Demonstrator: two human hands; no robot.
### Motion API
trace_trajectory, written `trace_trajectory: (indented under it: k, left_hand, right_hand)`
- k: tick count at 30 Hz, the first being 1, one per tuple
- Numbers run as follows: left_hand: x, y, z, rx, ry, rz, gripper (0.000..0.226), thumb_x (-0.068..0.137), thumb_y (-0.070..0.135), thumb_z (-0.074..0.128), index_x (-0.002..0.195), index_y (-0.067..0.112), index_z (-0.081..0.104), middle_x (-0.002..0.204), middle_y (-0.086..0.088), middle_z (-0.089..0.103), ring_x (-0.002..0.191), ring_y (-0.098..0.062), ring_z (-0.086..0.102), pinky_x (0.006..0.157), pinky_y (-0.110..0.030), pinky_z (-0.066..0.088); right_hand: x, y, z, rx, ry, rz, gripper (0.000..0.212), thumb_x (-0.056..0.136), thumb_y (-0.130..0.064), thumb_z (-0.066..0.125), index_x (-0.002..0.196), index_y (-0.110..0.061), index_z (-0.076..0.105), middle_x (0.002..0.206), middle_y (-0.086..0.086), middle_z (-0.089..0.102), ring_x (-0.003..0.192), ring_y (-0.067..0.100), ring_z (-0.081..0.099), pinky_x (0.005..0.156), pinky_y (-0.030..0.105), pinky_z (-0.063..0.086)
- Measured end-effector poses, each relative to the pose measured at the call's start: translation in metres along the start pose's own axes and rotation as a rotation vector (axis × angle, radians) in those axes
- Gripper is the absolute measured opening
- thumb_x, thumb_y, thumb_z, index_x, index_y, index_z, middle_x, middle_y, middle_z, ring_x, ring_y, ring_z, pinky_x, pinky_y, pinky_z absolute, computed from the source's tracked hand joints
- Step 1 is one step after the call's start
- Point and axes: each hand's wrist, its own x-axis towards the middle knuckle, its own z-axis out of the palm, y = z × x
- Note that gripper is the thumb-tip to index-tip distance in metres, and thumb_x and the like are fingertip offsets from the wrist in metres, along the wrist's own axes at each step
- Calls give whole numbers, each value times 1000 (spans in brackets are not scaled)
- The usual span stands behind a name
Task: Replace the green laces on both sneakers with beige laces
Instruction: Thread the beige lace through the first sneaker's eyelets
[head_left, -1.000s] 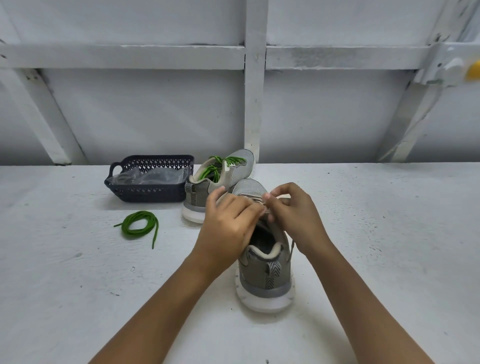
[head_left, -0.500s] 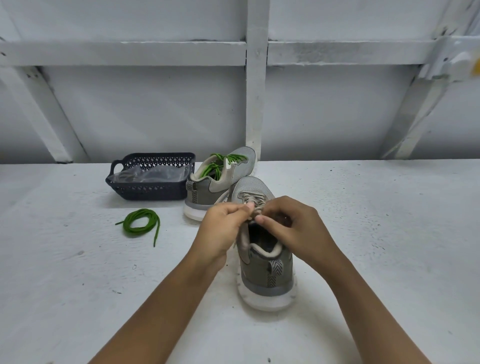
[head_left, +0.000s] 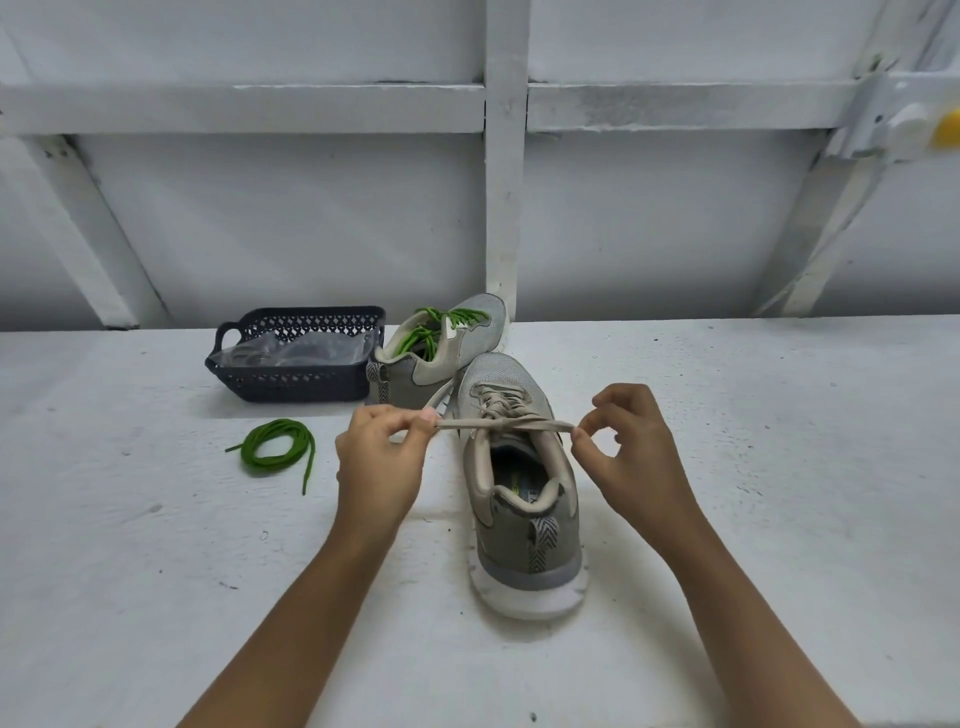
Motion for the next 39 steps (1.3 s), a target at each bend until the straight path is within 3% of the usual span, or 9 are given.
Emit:
trace_trajectory:
  k: [6,12,15,19,22,26,32,35,39]
  left_hand:
    - [-3,-9,-3,77,43,73,32,91,26,60,62,38,53,89,10,47,101,-27,51,85,-40,41]
    - [-3,-8,-2,132,88,102,28,90,25,61,65,35,54,92,8,46,106,-27,47,90,-48,41]
    - [0,-11,0,89,48,106,23,89,27,62,67,35,59,89,10,47,104,-26,49,88,-38,41]
    - [-3,-4,8,-100,-130,83,12,86,24,65,78,29,72,98,4,50,102,-13,51,75,-1,34]
    - [-7,0,17,-169,-214,120,16,84,25,67,80,40,70,108,14,51,112,-9,48,90,-14,37]
    - [-13,1,22,-56,-275,212,14,81,31,67,85,44,67,127,21,44,129,-6,28,106,-19,19]
    - [-12,-9,14,171,-432,383,35,88,57,32,83,53,67,136,44,9,136,8,-4,110,-20,-6]
    - [-10,-12,10,153,-410,416,31,86,51,46,75,42,74,136,42,20,138,6,3,109,-16,0]
    - [-8,-10,10,-94,-315,315,15,87,34,62,73,31,65,122,20,50,123,4,41,106,-20,29]
  right_hand:
    - [1,6,3,-42,50,23,8,78,-4,68,72,-7,64,100,-3,43,101,18,48,79,23,31]
    - [2,7,7,-45,96,34,13,78,-2,66,70,-11,60,97,-1,45,96,21,49,76,16,28]
    - [2,9,11,-32,115,50,9,80,-5,67,73,-11,64,94,-1,47,93,18,51,72,12,30]
    - [1,3,16,158,43,170,5,84,-19,69,79,-20,69,99,-2,53,90,-3,52,75,4,36]
    - [0,-9,16,286,36,155,9,83,-19,70,79,-27,71,101,1,57,94,-9,52,79,14,44]
    - [0,-19,13,351,-37,73,23,81,-13,72,73,-35,69,100,-3,51,89,-9,54,63,8,42]
    - [-1,-17,3,194,-306,33,21,87,-25,64,74,-41,70,112,-13,44,108,-1,46,79,2,31]
    - [-1,-20,-1,105,-410,21,30,89,-30,61,63,-46,68,116,-20,44,115,-1,41,91,11,30]
    - [0,-24,-5,271,-356,66,40,92,-23,57,54,-30,68,108,-12,55,102,-6,52,84,10,36]
